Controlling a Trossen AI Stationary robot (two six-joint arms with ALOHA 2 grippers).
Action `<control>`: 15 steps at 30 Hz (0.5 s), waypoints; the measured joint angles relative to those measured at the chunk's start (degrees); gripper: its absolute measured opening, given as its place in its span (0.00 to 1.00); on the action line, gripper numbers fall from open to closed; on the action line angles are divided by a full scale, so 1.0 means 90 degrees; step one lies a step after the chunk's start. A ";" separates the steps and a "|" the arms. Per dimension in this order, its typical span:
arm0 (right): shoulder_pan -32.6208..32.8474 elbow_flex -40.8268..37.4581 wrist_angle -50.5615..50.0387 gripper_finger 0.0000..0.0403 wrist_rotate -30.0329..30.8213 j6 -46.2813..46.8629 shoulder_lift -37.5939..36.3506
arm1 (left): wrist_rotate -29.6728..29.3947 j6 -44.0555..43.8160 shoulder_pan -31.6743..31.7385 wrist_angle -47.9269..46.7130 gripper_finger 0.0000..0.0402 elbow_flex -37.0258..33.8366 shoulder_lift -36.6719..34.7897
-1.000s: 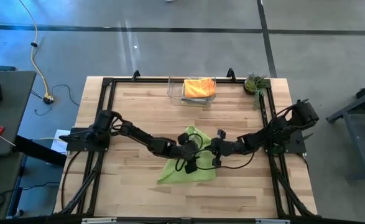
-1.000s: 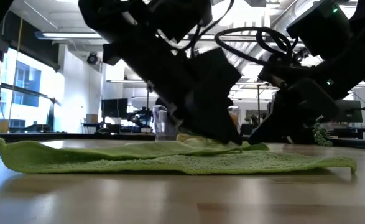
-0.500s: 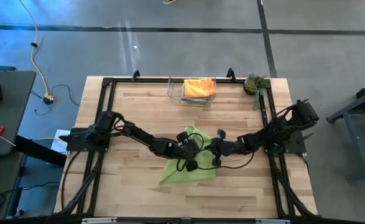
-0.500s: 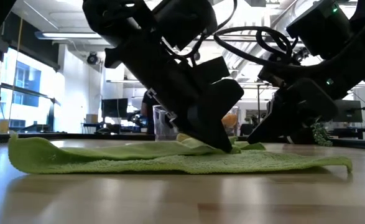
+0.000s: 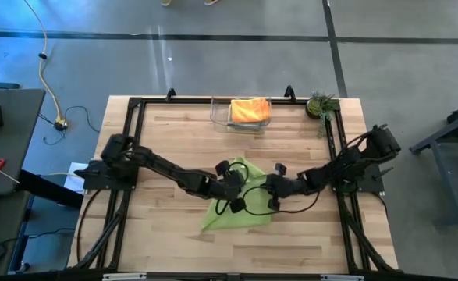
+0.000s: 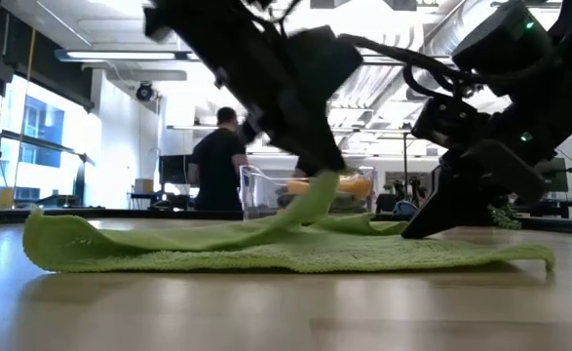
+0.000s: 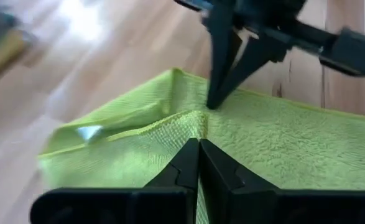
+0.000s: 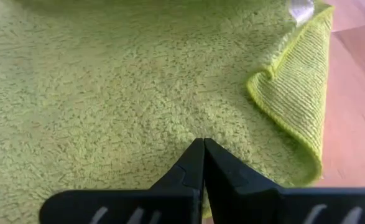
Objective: Fold microfiber towels
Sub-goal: Fold the green towel on the table
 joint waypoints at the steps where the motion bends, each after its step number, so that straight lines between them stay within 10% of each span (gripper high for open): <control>1: 0.0038 0.0000 -0.0009 0.00 0.0024 0.0002 0.0000 | -0.0129 -0.0088 -0.0042 -0.0199 0.00 0.0001 -0.0107; 15: 0.0977 0.0012 -0.0281 0.00 0.0059 0.0991 -0.0015 | -0.1844 -0.2626 -0.0801 -0.3486 0.00 -0.0003 -0.0890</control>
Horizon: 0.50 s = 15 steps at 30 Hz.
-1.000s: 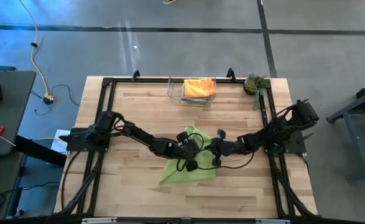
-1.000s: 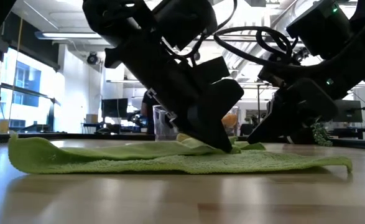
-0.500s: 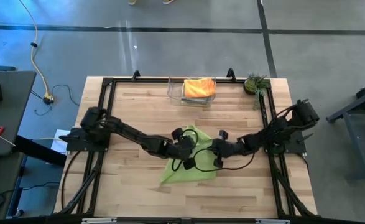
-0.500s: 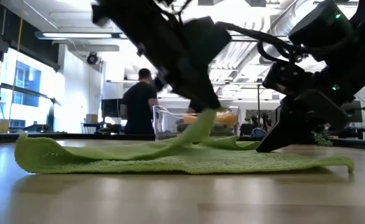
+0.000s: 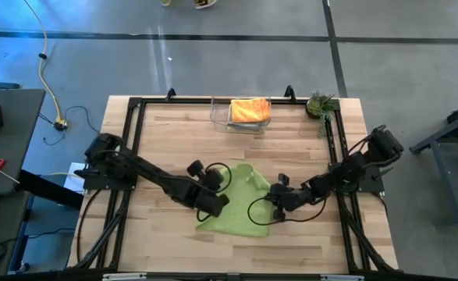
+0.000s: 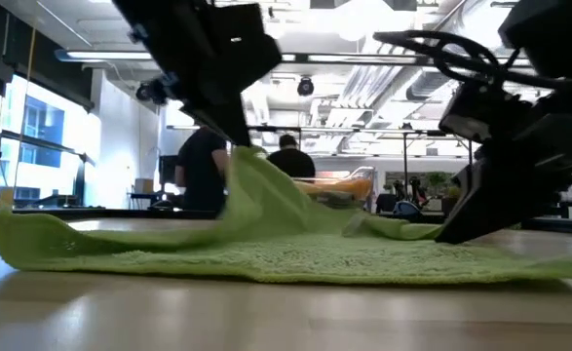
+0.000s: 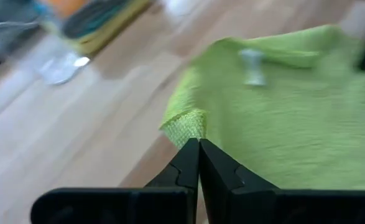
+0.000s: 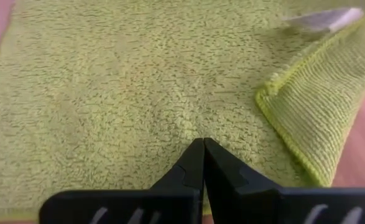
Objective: Fold microfiber towels
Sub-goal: Fold the green towel on the table
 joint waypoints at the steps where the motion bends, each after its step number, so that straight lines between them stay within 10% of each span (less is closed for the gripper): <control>1: 0.0064 0.0000 -0.0014 0.00 0.0000 0.0055 0.0000 | -0.0113 -0.0186 -0.0037 -0.0246 0.00 -0.0001 -0.0052; 15: 0.0275 -0.0009 -0.0001 0.00 0.0092 0.0114 0.0010 | -0.0539 -0.0132 0.0725 -0.0008 0.00 -0.0929 -0.0115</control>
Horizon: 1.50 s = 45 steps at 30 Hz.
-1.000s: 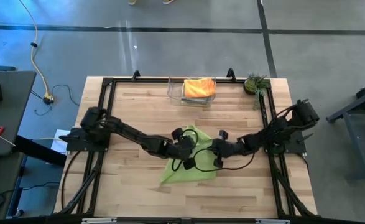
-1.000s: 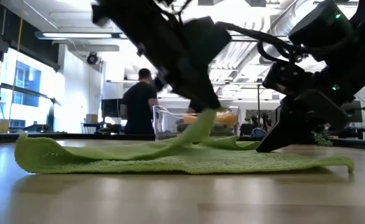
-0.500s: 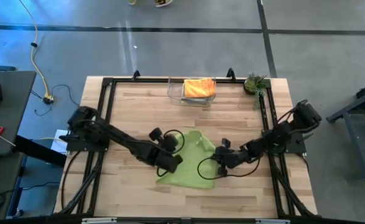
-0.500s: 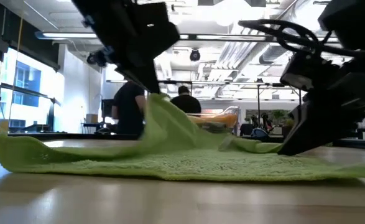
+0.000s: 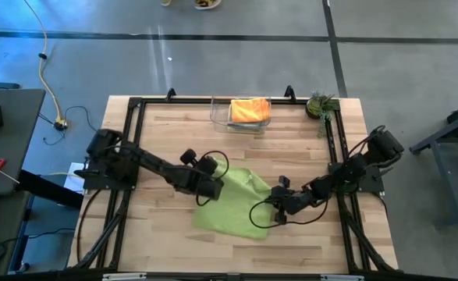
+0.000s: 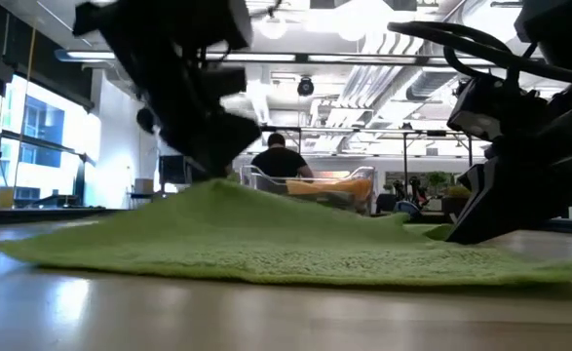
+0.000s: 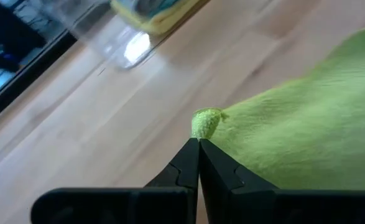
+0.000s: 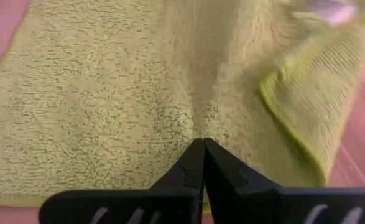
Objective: Fold microfiber towels
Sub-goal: Fold the green towel on the table
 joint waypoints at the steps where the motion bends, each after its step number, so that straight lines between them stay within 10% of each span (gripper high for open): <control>1: 0.0002 0.0002 -0.0002 0.00 0.0004 0.0014 0.0001 | 0.0013 0.0009 0.0077 0.0062 0.00 -0.0123 0.0000; 11: -0.0001 -0.0013 0.0104 0.01 0.0046 0.0044 -0.0061 | 0.0470 0.0612 0.0410 0.0309 0.08 -0.0620 -0.0034; 20: -0.0003 -0.0020 0.0003 0.28 0.0518 0.0157 -0.0987 | 0.1060 0.1724 0.0055 0.0290 0.27 -0.0874 -0.0930; 30: -0.0292 0.0156 -0.0290 0.43 0.1091 0.0615 -0.0965 | 0.2880 0.2873 -0.0378 0.4143 0.02 -0.2784 -0.1620; 45: -0.0761 0.0950 -0.1418 0.35 0.0573 0.1608 -0.0115 | 0.2963 0.3075 -0.0386 0.4023 0.01 -0.2885 -0.1627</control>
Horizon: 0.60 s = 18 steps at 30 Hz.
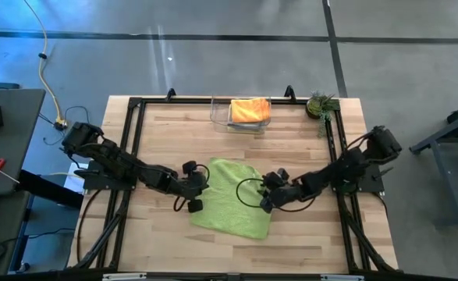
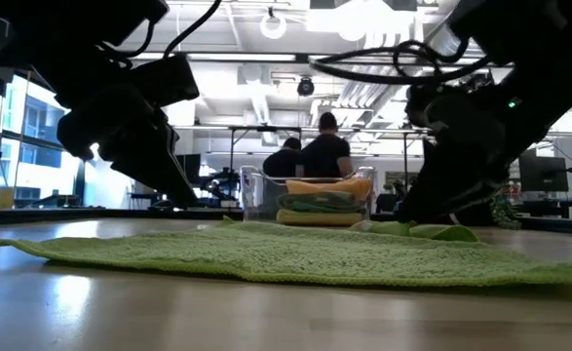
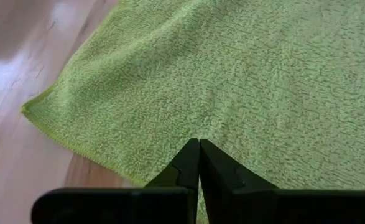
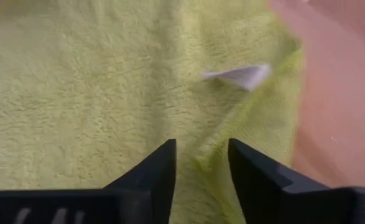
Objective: Fold microfiber towels
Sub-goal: Fold the green towel on the table
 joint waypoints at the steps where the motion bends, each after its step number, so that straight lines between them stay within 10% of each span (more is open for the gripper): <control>1: -0.0050 0.0038 0.0075 0.33 -0.0089 0.0007 0.0095 | -0.0001 0.0000 0.0000 -0.0005 0.01 0.0003 0.0000; 10: -0.0255 0.0204 -0.0149 0.03 -0.0383 -0.0402 0.0230 | -0.0029 -0.0015 0.0000 0.0193 0.00 0.0006 0.0005; 18: -0.0524 0.0444 -0.1689 0.02 -0.0396 -0.0898 -0.0510 | -0.0759 -0.0273 0.0371 0.0226 0.00 0.0015 -0.0007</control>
